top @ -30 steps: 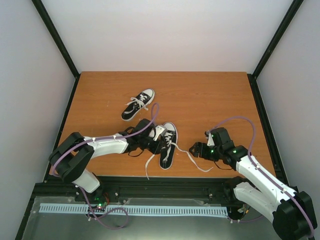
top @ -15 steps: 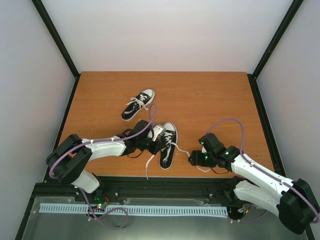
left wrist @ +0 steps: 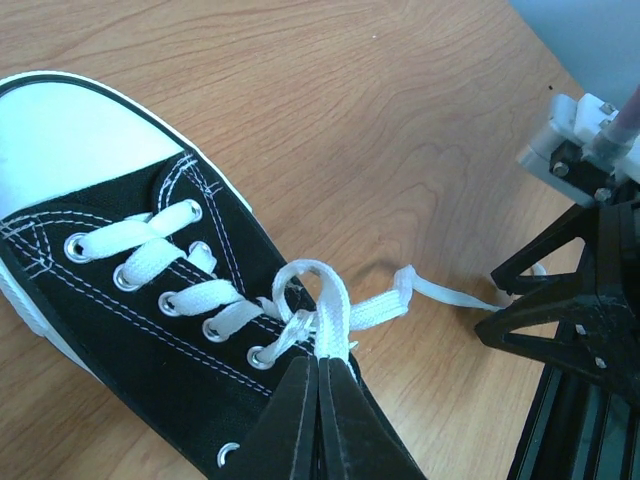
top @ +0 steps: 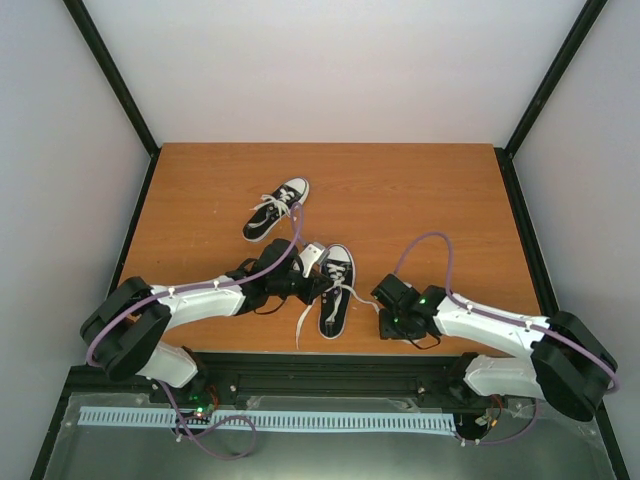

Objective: Tie the shoes
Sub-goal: Wrap the shoelace around the shoelace.

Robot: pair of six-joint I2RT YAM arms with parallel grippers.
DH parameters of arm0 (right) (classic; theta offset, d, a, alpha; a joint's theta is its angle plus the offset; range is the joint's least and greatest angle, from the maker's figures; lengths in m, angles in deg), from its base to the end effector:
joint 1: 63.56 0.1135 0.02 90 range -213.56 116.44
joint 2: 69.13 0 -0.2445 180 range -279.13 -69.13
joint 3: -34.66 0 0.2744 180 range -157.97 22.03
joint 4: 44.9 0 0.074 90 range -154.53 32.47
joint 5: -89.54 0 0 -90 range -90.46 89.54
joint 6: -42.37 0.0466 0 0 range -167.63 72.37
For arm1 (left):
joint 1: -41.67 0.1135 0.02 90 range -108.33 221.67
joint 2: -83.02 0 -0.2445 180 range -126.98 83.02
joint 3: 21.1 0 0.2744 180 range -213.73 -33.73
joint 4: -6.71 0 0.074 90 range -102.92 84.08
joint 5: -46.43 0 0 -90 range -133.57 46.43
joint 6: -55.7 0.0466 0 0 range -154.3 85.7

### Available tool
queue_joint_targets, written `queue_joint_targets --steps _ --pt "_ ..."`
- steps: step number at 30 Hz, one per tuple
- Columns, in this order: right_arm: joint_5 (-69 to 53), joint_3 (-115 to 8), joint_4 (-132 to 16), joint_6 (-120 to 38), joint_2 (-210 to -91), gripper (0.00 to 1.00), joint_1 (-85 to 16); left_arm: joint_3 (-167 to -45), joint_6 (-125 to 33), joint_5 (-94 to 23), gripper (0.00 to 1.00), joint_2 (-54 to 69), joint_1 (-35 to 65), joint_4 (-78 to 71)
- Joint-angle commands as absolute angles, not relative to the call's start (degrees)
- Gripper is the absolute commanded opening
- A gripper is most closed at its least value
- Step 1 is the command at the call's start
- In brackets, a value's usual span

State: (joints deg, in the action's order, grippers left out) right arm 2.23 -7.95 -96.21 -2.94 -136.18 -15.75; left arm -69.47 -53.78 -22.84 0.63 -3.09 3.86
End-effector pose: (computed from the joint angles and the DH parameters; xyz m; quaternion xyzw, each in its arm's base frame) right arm 0.1387 0.1498 0.1083 -0.0241 0.9917 0.0735 0.1026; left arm 0.2079 -0.2294 0.1318 0.2710 0.8409 -0.3702 0.2870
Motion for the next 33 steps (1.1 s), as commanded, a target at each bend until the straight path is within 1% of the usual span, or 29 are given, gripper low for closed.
queue_joint_targets --steps 1,3,6,7,8,11,15,18,20,24,27,30,33 --pt "6.6 -9.8 -96.7 -1.2 -138.3 0.44 -14.6 -69.8 -54.1 -22.9 0.01 2.2 -3.5 5.8" --pt "6.6 -9.5 -95.6 -1.3 -139.3 0.29 -14.6 -69.8 -54.4 -23.3 0.01 2.2 -3.5 5.5" --pt "7.0 -9.8 -95.1 -1.3 -140.7 0.1 -14.7 -69.5 -55.3 -24.1 0.01 2.5 -3.5 5.8" --pt "7.3 -10.0 -95.1 -1.4 -140.9 0.04 -14.7 -69.5 -55.5 -24.0 0.01 2.6 -3.5 5.9" --pt "8.0 -10.5 -95.1 -1.6 -141.0 0.03 -14.7 -69.6 -55.7 -23.8 0.01 2.6 -3.5 5.8" --pt "8.8 -12.3 -94.0 -4.1 -140.3 0.03 -16.8 -69.4 -55.9 -24.0 0.01 2.5 -3.5 5.9" --pt "6.4 -16.5 -89.8 -11.5 -140.3 0.03 -24.8 -69.3 -57.2 -24.0 0.01 2.1 -3.5 6.4" --pt "1.0 -20.7 -82.6 -15.8 -142.9 0.03 -31.1 -68.2 -58.7 -23.8 0.01 2.0 -3.5 8.6" --pt "-2.9 -26.1 -78.6 -18.3 -147.2 0.03 -33.2 -68.2 -59.4 -23.8 0.01 1.7 -3.5 9.0" --pt "-10.5 -40.8 -76.7 -21.3 -159.3 0.03 -33.3 -68.4 -60.4 -23.1 0.01 1.4 -3.5 9.3" --pt "-18.4 -49.4 -75.5 -21.3 -165.7 0.03 -32.7 -68.3 -60.4 -23.9 0.01 1.7 -3.5 9.0" --pt "-23.0 -53.0 -75.1 -21.9 -169.5 0.03 -30.2 -67.9 -60.8 -24.6 0.01 1.8 -3.5 9.1" --pt "-25.8 -53.2 -73.8 -21.9 -170.5 0.03 -26.6 -67.6 -61.3 -24.4 0.01 1.8 -3.5 9.3"
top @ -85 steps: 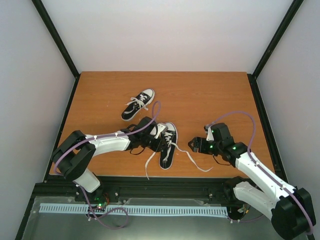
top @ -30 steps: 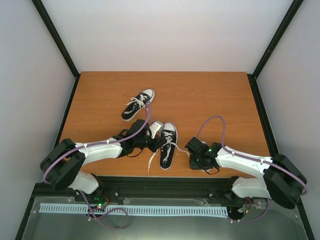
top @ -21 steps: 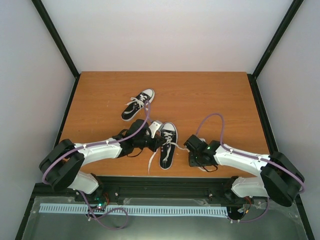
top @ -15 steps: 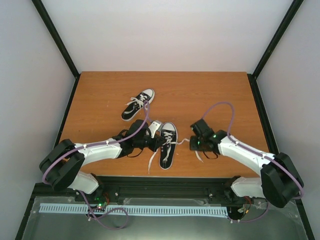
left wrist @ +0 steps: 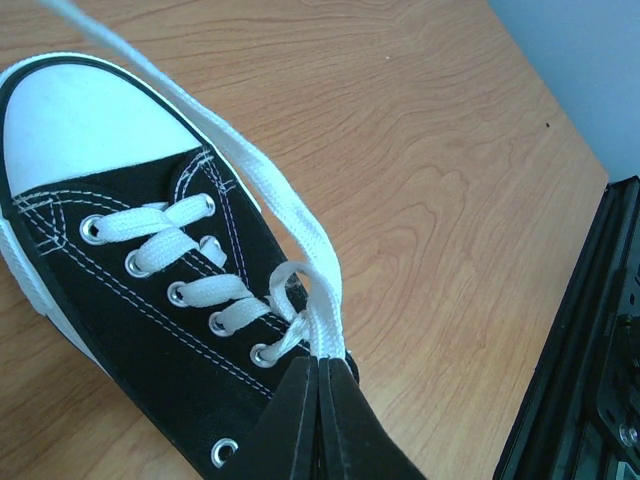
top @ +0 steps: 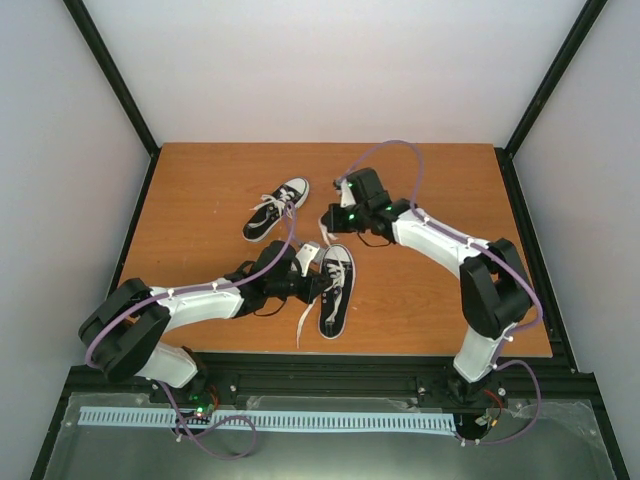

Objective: Tie the shoes
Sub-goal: Wrap the shoelace around the shoelace.

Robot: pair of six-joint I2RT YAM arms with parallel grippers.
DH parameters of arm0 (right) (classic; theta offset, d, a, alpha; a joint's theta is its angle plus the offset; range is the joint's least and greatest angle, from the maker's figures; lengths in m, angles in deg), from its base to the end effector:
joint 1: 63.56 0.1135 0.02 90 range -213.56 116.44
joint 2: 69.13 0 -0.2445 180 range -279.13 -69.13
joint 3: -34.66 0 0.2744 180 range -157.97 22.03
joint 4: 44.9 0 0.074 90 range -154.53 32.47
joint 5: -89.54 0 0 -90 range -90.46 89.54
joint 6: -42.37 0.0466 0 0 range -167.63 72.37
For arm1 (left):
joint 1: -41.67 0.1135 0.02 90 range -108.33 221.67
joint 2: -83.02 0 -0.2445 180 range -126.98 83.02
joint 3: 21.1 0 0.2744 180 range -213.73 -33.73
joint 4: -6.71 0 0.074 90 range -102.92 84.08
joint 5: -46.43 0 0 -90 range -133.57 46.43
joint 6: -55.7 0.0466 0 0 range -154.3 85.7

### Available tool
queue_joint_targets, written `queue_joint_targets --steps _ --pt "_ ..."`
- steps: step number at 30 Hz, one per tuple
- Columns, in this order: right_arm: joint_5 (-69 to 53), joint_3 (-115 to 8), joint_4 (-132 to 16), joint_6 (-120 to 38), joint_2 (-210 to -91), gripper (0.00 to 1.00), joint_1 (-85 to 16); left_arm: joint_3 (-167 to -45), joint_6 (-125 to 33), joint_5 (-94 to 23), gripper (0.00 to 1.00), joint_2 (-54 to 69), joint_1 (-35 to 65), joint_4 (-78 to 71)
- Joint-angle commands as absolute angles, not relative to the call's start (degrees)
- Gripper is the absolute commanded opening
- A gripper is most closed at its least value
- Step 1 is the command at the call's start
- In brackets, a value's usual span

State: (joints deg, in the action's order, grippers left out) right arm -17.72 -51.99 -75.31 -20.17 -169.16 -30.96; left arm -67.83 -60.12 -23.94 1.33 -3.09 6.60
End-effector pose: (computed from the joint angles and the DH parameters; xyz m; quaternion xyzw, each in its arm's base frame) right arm 0.3422 0.2353 0.2088 -0.0996 0.9058 0.3137 0.2668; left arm 0.2063 -0.2266 0.1305 0.2214 0.8495 -0.3860 0.2836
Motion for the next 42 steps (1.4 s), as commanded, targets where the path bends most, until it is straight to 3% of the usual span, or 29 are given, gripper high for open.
queue_joint_targets --steps 1,5,8,10,13,18,21,23,33,42 --pt "-26.0 -53.0 -73.8 -21.6 -170.4 0.06 -26.1 -67.6 -61.4 -24.3 0.01 2.0 -3.5 9.5" --pt "-20.7 -50.2 -74.8 -20.1 -167.6 0.53 -27.2 -67.9 -61.8 -24.2 0.01 2.3 -3.5 8.9" --pt "-19.4 -46.8 -75.1 -19.5 -163.1 0.71 -30.6 -67.5 -62.4 -24.1 0.01 2.6 -3.5 9.5" --pt "-17.5 -44.7 -76.5 -20.0 -159.7 0.77 -32.0 -66.9 -62.5 -24.1 0.01 3.2 -3.5 9.8" --pt "-15.5 -40.5 -77.9 -20.6 -154.3 0.78 -32.5 -66.2 -62.3 -25.1 0.01 4.7 -3.5 9.3" --pt "-25.4 -24.9 -68.3 -18.9 -142.3 0.71 -31.9 -65.1 -62.6 -26.8 0.01 7.0 -3.5 8.6" --pt "-26.6 -19.1 -63.8 -15.4 -138.9 0.61 -29.1 -64.9 -62.9 -26.6 0.01 6.9 -3.5 8.9" --pt "-24.1 -17.8 -63.0 -11.1 -138.9 0.57 -26.2 -65.0 -63.0 -26.1 0.01 6.8 -3.5 8.9" --pt "-6.4 -12.9 -56.7 17.0 -140.0 0.6 -16.7 -65.1 -62.9 -25.5 0.01 6.8 -3.5 8.4" --pt "-1.3 -12.7 -53.3 28.0 -141.7 0.48 -13.9 -64.5 -63.5 -24.7 0.01 6.6 -3.5 10.0"
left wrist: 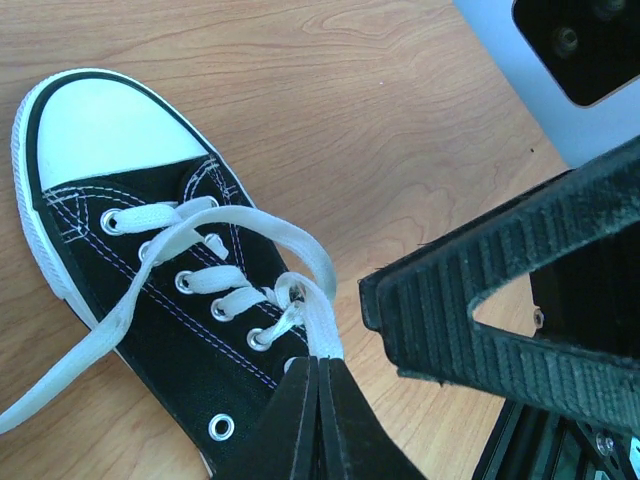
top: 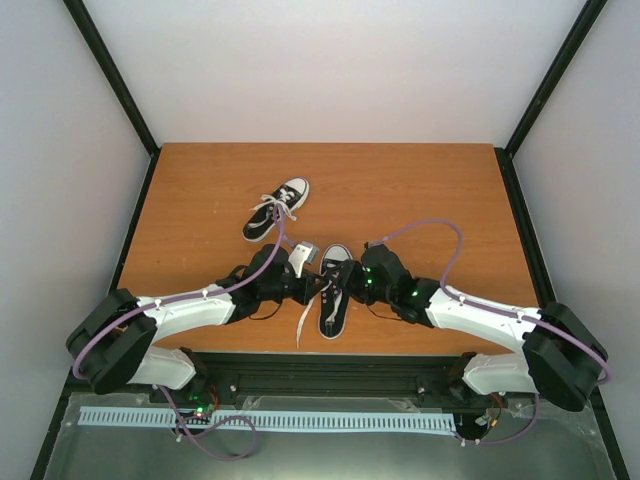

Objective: Tie the shoes
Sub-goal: Wrap the shoelace around the shoelace.

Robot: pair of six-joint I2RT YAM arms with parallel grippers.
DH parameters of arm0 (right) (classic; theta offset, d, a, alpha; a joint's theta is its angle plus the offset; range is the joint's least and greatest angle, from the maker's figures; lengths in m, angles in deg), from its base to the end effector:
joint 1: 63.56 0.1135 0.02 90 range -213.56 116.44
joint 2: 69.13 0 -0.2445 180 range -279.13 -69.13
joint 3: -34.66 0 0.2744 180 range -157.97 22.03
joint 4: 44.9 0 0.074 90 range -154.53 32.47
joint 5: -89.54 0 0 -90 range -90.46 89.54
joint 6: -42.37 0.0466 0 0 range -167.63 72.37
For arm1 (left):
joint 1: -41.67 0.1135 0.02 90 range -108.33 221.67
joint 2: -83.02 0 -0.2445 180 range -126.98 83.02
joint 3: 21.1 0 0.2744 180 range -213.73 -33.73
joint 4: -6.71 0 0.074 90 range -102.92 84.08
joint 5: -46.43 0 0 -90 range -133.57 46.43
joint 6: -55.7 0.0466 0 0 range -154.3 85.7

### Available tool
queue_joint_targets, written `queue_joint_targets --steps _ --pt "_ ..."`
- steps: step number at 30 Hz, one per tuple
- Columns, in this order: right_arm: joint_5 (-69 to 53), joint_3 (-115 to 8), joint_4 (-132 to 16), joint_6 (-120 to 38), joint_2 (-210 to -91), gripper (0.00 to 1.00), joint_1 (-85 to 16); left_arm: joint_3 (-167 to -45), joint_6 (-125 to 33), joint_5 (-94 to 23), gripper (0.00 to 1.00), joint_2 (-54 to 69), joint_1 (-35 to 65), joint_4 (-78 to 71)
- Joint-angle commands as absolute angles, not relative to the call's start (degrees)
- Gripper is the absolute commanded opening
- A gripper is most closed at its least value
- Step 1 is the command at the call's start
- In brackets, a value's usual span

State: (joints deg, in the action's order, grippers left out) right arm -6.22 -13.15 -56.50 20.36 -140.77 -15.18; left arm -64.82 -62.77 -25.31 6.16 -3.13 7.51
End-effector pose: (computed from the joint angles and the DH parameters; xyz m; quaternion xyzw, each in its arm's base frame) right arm 0.1905 0.2214 0.1649 0.1285 0.8786 0.4126 0.2034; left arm 0.1984 -0.2176 0.1383 0.1986 0.8453 -0.3956 0.2991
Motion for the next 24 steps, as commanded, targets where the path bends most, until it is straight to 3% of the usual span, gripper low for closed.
queue_joint_targets --steps 1,11,24 --pt "-1.1 -12.9 -53.4 28.9 -142.1 0.47 -13.8 -64.5 -63.5 -24.7 0.01 6.6 -3.5 10.0" --pt "0.9 -14.8 -54.5 33.2 -146.0 0.39 -12.0 -64.5 -63.4 -24.3 0.01 6.4 -3.5 10.5" --pt "1.5 -16.1 -55.4 33.1 -148.0 0.05 -12.0 -64.0 -63.0 -22.6 0.01 6.6 -3.5 11.5"
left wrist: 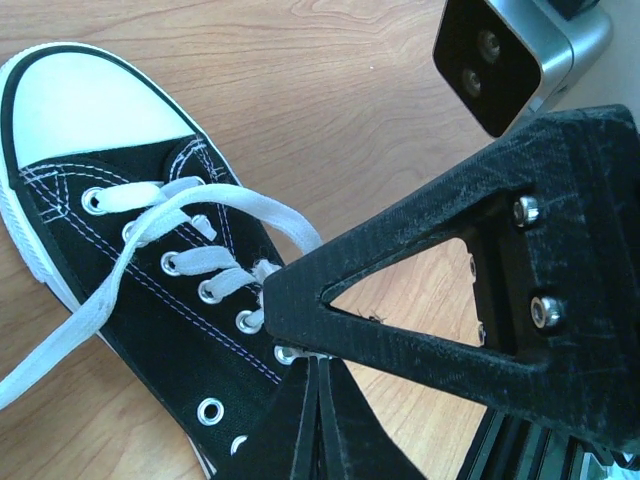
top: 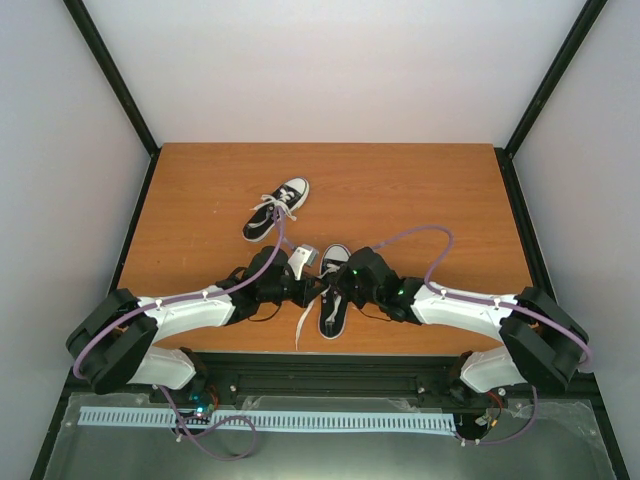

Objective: Tie the shoes
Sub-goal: Wrap the shoelace around the shoelace.

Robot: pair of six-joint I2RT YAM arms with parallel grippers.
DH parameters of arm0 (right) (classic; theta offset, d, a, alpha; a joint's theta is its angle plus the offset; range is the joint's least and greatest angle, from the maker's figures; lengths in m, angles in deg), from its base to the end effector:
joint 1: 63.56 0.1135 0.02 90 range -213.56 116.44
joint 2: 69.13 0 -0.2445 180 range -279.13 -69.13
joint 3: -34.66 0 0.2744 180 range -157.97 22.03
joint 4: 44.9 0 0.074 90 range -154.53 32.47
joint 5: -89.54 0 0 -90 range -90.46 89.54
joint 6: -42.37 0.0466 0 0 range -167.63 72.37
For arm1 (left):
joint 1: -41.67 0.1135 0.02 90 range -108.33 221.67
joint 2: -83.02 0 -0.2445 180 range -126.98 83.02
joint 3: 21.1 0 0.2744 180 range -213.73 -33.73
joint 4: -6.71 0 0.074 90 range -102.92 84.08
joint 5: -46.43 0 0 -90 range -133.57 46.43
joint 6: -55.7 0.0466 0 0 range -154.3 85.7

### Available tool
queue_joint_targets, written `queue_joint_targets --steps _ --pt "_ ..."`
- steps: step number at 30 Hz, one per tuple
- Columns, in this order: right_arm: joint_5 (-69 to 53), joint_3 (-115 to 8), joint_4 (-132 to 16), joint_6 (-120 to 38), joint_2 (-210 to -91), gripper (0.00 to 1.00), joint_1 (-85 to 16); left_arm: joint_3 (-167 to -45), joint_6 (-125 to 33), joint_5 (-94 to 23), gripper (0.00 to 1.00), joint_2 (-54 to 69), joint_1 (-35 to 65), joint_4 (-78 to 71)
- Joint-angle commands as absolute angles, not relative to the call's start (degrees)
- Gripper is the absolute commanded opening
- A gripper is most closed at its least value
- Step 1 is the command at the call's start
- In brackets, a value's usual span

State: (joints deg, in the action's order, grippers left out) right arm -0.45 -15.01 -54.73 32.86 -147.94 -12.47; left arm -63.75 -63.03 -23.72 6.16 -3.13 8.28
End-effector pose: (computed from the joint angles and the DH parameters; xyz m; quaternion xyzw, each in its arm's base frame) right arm 0.1922 0.2381 0.1439 0.2290 0.8729 0.3928 0.1767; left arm 0.1950 -0.2160 0.1338 0.2027 0.8441 -0.4041 0.2882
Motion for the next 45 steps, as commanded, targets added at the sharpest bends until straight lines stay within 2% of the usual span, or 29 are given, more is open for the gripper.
queue_joint_targets --steps 1,4,5,10,12,17,22,28,35,38,43,45 --pt "1.9 -16.0 -55.8 33.0 -147.6 0.03 -12.0 -64.0 -62.8 -22.6 0.01 6.6 -3.5 11.4" --pt "3.2 -15.2 -56.9 32.9 -146.1 0.03 -12.0 -64.6 -62.1 -23.0 0.03 7.0 -3.5 10.0" --pt "3.7 -15.0 -57.4 32.9 -145.5 0.03 -12.0 -64.8 -61.8 -23.2 0.09 7.2 -3.4 9.4" --pt "5.9 -13.3 -60.5 32.7 -142.3 0.03 -12.0 -65.9 -61.1 -31.8 0.59 11.4 -2.4 3.9" --pt "6.1 -12.8 -61.3 32.5 -141.4 0.03 -12.0 -67.5 -60.5 -34.9 0.64 10.3 -0.6 0.2" --pt "6.3 -12.5 -62.1 31.7 -140.5 0.03 -11.9 -71.8 -56.6 -37.4 0.51 0.7 3.1 -5.2" --pt "5.9 -12.1 -61.6 31.6 -140.5 0.03 -12.0 -70.0 -49.4 -32.8 0.51 -3.4 3.1 3.3" --pt "5.5 -12.2 -61.8 31.0 -140.5 0.03 -12.0 -70.2 -48.5 -30.6 0.53 -7.6 3.2 5.9" --pt "4.6 -12.6 -61.1 30.9 -141.6 0.03 -12.0 -69.5 -48.6 -28.7 0.42 -10.9 3.2 8.6" --pt "4.2 -12.9 -60.9 30.8 -142.4 0.03 -12.0 -69.7 -48.7 -28.3 0.34 -11.6 3.2 8.8" --pt "4.3 -13.1 -61.0 30.7 -142.7 0.03 -12.0 -70.8 -49.2 -29.0 0.04 -12.2 3.2 7.1" --pt "4.6 -13.3 -61.7 30.3 -142.6 0.03 -12.0 -71.1 -49.8 -29.4 0.01 -12.0 3.2 6.6"
